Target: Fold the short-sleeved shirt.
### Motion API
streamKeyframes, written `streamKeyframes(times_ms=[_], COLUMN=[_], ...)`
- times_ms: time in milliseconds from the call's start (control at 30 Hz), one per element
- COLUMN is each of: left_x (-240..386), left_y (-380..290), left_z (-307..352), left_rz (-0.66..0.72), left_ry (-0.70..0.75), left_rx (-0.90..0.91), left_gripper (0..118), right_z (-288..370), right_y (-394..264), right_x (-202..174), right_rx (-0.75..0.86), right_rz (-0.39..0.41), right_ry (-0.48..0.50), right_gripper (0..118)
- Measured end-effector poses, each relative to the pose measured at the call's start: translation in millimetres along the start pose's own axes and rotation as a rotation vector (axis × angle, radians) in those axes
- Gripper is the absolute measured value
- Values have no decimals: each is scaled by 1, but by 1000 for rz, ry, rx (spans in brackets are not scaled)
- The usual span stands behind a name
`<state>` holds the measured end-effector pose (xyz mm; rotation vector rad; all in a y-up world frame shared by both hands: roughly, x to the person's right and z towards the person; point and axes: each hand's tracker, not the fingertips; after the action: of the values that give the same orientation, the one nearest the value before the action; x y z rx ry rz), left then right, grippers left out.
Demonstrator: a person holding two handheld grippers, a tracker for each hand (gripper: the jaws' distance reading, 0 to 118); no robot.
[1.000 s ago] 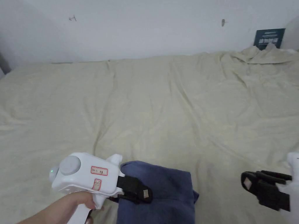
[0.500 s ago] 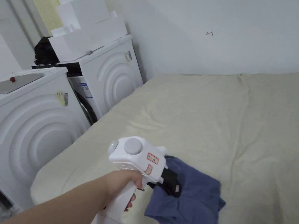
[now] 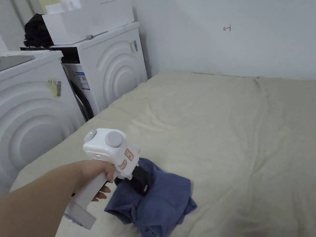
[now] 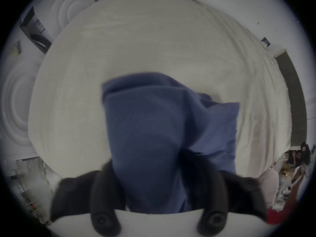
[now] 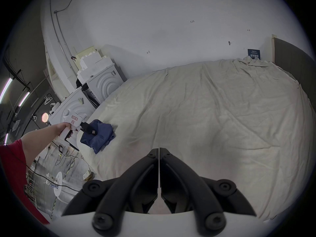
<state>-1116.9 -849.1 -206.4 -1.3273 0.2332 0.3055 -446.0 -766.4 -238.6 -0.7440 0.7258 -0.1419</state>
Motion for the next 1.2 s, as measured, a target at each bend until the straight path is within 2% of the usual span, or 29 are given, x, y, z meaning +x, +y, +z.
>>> streamKeyframes(times_ms=[33,67,200,367,500,567,600,633,667,700,900,1000,1067,1200], left_x=[-5,-10,-27,-35,-38,-35,-34,-32,-28,-23,44,111,165,252], left_y=[0,0,-6,-17,-38,-52,-60,-68,-75,-83,-133,-153,-165,-184], left_z=[1,3,18,32,50,62,68,74,77,81,128,164,197,252], left_rz=[1,12,80,120,195,236,263,297,344,383,396,263,164,81], left_ry=[50,46,96,297,298,290,282,279,283,284,205,155,122,108], left_rx=[8,5,91,119,162,249,292,323,346,382,655,835,936,1022], left_gripper=[99,106,107,107,105,90,74,44,22,7,2,2,2,2], right_z=[-1,-1,-3,3,19,30,36,41,47,53,91,114,134,177], right_y=[-1,-2,-3,-2,2,2,2,3,2,1,-1,0,1,11], right_x=[-1,-2,-5,-7,-9,-9,-9,-8,-1,4,13,18,22,26], right_rx=[-4,-6,-9,9,42,60,71,79,91,104,192,226,262,370], right_rz=[0,-2,-8,-33,-22,-14,-18,-22,-26,-31,-36,-27,-55,-39], right_ry=[-2,-4,-7,1,0,-4,-1,2,4,4,-12,-84,-84,-145], right_gripper=[4,4,4,4,4,4,4,4,4,4,4,4,4,4])
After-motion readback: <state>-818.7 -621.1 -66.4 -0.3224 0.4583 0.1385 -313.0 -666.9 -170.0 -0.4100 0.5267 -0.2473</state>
